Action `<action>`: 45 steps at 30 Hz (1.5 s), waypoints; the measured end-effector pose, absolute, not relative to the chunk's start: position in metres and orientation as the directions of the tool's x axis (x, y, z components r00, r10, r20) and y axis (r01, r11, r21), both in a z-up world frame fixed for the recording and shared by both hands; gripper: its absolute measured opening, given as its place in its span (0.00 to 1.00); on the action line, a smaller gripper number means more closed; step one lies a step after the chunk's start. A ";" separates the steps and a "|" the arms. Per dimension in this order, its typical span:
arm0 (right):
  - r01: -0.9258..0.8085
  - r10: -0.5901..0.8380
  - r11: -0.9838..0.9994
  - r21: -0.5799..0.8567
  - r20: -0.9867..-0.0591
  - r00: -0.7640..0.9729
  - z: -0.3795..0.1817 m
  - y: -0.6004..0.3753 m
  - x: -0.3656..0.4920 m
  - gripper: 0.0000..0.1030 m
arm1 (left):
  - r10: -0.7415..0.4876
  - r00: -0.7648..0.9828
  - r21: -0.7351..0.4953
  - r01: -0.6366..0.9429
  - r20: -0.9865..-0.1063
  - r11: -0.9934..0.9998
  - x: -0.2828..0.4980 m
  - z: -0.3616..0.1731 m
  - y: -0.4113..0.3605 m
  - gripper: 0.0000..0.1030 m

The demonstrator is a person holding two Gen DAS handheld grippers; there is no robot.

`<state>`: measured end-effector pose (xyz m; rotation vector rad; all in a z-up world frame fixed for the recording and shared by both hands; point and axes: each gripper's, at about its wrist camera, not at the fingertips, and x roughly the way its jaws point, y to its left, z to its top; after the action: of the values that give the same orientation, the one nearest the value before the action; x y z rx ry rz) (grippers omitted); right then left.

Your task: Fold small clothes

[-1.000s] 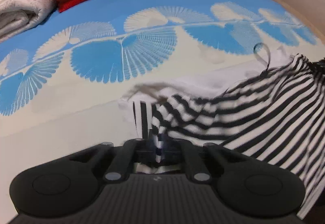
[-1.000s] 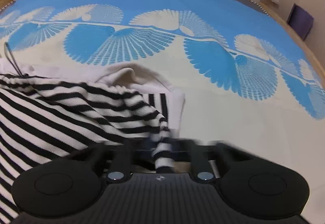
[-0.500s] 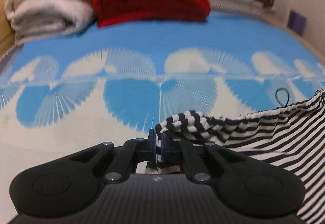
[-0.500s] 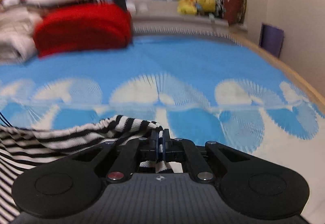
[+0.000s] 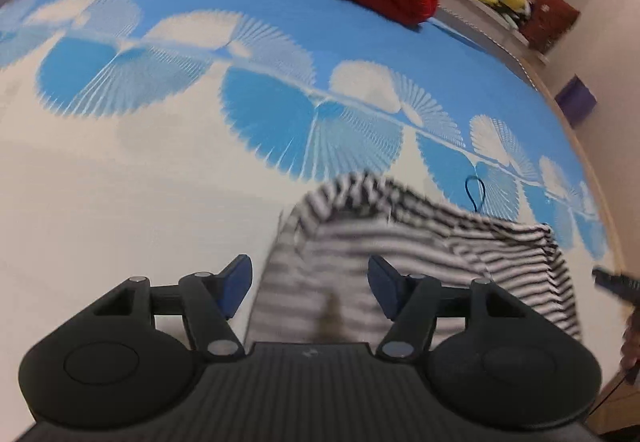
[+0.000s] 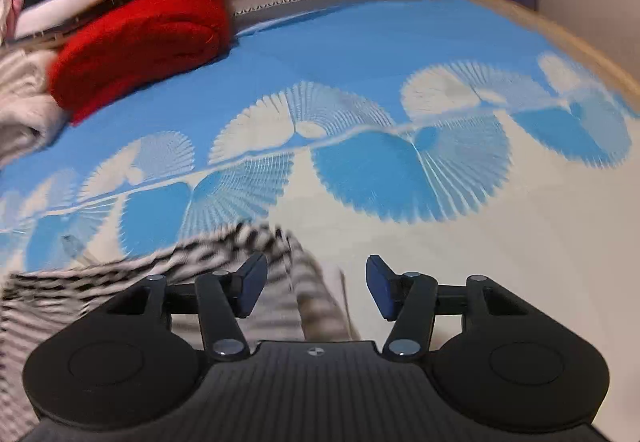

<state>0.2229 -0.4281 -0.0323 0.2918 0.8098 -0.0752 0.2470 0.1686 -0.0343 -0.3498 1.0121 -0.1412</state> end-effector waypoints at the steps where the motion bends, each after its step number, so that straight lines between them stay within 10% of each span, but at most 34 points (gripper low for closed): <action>1: 0.186 0.064 0.950 0.252 -0.738 0.672 -0.028 -0.438 0.211 0.55 | -0.281 0.519 -0.367 -0.068 -0.807 0.928 0.234 -0.034 0.176 0.67; 13: 0.256 0.135 0.935 0.245 -0.915 0.381 -0.090 -0.452 0.138 0.55 | -0.310 0.285 -0.365 -0.165 -0.907 0.916 0.197 -0.097 0.163 0.64; 15: 0.267 0.121 0.937 0.225 -0.926 0.357 -0.097 -0.447 0.138 0.52 | -0.314 0.296 -0.369 -0.151 -0.902 0.917 0.200 -0.097 0.157 0.25; 18: 0.234 0.118 0.947 0.219 -0.918 0.379 -0.091 -0.437 0.138 0.02 | -0.286 0.341 -0.349 -0.139 -0.896 0.927 0.196 -0.089 0.151 0.04; 30: 0.315 0.006 0.935 0.165 -0.893 0.450 -0.066 -0.457 0.108 0.00 | -0.115 0.359 -0.194 -0.191 -0.926 0.962 0.178 -0.079 0.153 0.09; 45: 0.173 0.025 0.974 0.149 -0.824 0.566 -0.041 -0.424 0.108 0.30 | -0.125 0.509 -0.137 0.012 -0.852 0.990 0.170 -0.049 0.106 0.13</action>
<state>0.1077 -0.4243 -0.0411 0.2230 0.9672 -0.0881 0.1701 0.1058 -0.0492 -0.1189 1.0338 -0.0827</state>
